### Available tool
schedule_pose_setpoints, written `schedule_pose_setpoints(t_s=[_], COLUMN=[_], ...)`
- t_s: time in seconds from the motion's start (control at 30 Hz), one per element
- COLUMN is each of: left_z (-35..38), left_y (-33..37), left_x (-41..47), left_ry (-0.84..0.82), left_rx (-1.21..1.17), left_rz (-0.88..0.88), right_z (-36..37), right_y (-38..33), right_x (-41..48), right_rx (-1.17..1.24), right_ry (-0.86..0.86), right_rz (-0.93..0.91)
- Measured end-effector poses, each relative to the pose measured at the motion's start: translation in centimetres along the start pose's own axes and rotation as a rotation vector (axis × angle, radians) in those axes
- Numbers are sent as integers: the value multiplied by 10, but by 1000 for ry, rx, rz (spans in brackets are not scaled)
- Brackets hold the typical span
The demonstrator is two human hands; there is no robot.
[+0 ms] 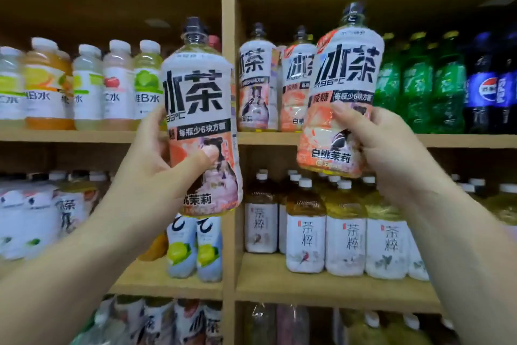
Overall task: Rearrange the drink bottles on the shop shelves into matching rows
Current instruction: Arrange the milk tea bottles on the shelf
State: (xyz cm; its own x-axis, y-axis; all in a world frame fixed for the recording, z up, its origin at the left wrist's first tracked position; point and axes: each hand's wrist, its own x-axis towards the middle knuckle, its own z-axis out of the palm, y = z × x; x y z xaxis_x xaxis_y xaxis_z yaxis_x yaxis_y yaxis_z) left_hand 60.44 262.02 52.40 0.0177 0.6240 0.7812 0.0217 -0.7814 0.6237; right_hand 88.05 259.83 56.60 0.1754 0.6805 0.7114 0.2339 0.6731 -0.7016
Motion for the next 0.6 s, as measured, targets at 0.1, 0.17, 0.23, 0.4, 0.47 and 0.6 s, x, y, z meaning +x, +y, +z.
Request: schedule_pose_setpoints(t_s=[0.1,0.17,0.23,0.4,0.47,0.6], left_z=[-48,-81,-111,-169,-183,-191], left_y=[-20,-37,-54,-103,-127,-172], left_x=[-24,-42,-62,-115,-136,-176], left_ry=[18,19,21,32,44,21], left_rx=[10,29,35,63,63,64], left_rz=[-53,-88,-136,-305,-393,-556], right_z=[41,69,95,157,179,207], right_y=[8,19,35,84,108,154], right_x=[-36,-63,-93,-169,-199,-250], right_rx=[-7,-30,-20,7,25,13], right_ry=[2,19,42,34,17,-64], right_rz=[8,18,44,195,268,471])
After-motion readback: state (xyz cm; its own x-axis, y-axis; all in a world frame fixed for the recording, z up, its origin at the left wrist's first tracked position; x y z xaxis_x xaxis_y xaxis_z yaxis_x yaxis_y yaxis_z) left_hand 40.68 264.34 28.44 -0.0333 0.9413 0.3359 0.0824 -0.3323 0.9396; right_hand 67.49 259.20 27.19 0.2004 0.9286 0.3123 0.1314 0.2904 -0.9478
